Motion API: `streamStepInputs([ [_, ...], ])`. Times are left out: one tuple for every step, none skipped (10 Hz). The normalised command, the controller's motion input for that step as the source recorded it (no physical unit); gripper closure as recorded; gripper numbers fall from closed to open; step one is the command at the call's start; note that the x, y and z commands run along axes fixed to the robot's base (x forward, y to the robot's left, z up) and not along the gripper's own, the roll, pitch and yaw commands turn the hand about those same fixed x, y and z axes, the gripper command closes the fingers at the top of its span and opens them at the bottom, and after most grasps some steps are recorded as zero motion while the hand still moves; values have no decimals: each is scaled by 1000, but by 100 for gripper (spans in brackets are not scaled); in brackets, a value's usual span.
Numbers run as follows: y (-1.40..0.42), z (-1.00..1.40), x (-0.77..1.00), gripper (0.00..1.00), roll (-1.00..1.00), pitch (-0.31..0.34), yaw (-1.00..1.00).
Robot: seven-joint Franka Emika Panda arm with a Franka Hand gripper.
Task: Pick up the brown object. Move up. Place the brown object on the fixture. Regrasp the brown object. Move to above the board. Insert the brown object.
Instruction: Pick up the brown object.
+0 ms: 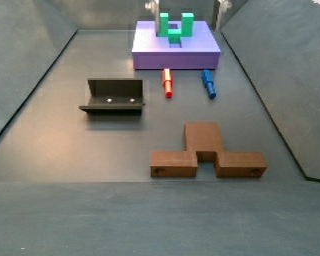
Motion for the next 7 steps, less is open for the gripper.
streamStepInputs([
  [0,-20,0,0,0,0,0],
  [17,-106,0,0,0,-9,-3],
  [37,-237,0,0,-17,-36,0],
  [166,-657,-9,0,-9,-101,-23],
  [471,-886,-189,0,-20,-136,-91],
  [457,-889,-197,0,-21,-136,-111],
  [394,-860,-163,0,-40,-147,-123],
])
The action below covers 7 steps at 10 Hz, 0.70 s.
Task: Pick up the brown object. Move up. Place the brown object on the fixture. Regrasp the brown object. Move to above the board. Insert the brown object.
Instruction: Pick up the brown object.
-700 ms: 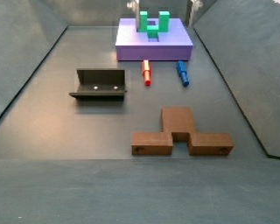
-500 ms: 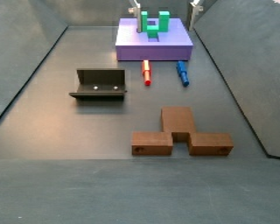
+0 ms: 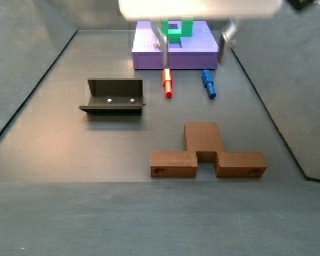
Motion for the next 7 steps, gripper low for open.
streamStepInputs([
  [240,-871,-123,0,-34,-157,-91],
  [111,-717,-129,0,0,-137,-77],
  [89,-586,-123,0,-46,-146,-74],
  [0,-260,-106,0,-30,-104,0],
  [0,-243,-120,0,-51,-116,0],
  [31,-320,-174,0,-67,-124,-23],
  [71,-220,-97,0,-91,-87,-11],
])
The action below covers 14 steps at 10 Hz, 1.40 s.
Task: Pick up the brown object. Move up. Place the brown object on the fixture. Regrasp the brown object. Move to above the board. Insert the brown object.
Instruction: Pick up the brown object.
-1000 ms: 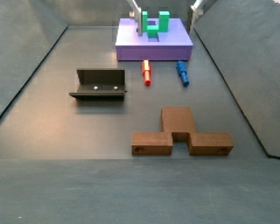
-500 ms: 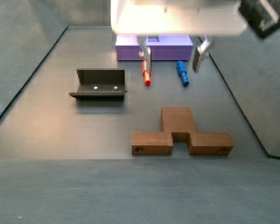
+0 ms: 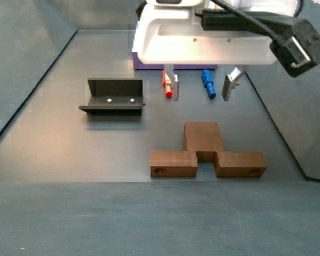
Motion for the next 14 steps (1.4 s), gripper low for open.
streamStepInputs([
  [103,-140,-86,0,-69,-60,-3],
  [154,-126,-54,0,-59,-41,0],
  [166,-149,-69,0,-59,-44,0],
  [140,-109,-37,0,-80,-41,0],
  [97,-91,-17,0,-86,-46,0],
  [54,-77,-3,0,-83,-47,0],
  [9,-86,0,0,-64,-46,0],
  [0,-169,0,0,-31,-37,0],
  [0,-277,0,0,-4,-53,0],
  [0,-311,0,0,-17,-44,-106],
  [0,-240,46,0,0,0,-143],
  [89,-194,0,0,0,0,-109],
  [174,-183,0,0,0,0,-129],
  [223,-169,0,0,0,0,-154],
])
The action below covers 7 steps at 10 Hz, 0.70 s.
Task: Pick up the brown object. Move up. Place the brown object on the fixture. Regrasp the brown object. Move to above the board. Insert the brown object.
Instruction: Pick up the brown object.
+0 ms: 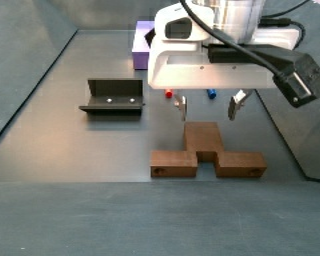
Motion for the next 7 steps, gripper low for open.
streamStepInputs([
  [171,-160,23,0,-1,0,-177],
  [100,-146,177,0,-54,0,-134],
  [66,-189,160,0,-60,0,-123],
  [91,-209,46,0,-24,0,-106],
  [103,-249,0,0,-36,0,-100],
  [0,-211,17,0,-69,0,-14],
  [0,-211,0,0,-83,-26,0],
])
